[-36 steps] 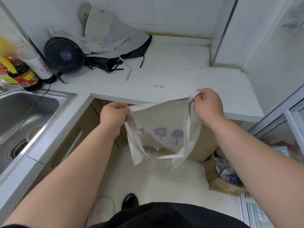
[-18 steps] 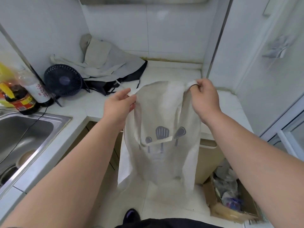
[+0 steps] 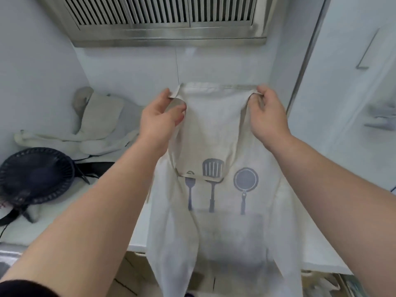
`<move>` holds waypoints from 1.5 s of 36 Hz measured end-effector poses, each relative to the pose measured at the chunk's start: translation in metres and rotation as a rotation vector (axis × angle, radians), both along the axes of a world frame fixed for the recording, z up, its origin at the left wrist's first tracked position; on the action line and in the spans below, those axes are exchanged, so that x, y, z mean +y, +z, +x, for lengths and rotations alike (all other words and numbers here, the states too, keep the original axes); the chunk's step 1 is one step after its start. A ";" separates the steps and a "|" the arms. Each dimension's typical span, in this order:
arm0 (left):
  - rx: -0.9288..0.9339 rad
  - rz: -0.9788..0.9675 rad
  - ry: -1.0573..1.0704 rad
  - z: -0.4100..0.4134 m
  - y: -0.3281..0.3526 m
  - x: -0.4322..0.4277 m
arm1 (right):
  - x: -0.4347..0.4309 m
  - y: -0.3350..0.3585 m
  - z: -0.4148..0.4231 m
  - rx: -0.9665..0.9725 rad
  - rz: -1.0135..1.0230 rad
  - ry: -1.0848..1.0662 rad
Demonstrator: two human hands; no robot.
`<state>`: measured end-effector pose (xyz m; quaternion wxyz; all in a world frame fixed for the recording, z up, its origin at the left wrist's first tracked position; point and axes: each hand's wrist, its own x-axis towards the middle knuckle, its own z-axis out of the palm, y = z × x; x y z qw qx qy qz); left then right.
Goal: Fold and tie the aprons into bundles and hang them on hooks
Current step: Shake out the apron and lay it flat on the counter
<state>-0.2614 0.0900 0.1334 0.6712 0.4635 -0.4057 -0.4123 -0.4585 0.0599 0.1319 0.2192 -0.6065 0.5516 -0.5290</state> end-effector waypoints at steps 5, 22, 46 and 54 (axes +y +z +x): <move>0.023 0.015 -0.075 0.022 0.008 -0.086 | -0.075 0.013 0.024 0.017 0.001 -0.052; 0.103 0.314 -0.257 0.064 -0.088 -0.259 | -0.242 -0.080 0.064 0.005 0.339 -0.166; -1.154 0.975 -0.694 0.065 -0.220 -0.262 | -0.241 -0.205 0.057 0.545 1.424 0.262; 0.263 0.482 -0.172 0.060 -0.174 -0.305 | -0.281 -0.162 0.056 -0.571 0.655 0.077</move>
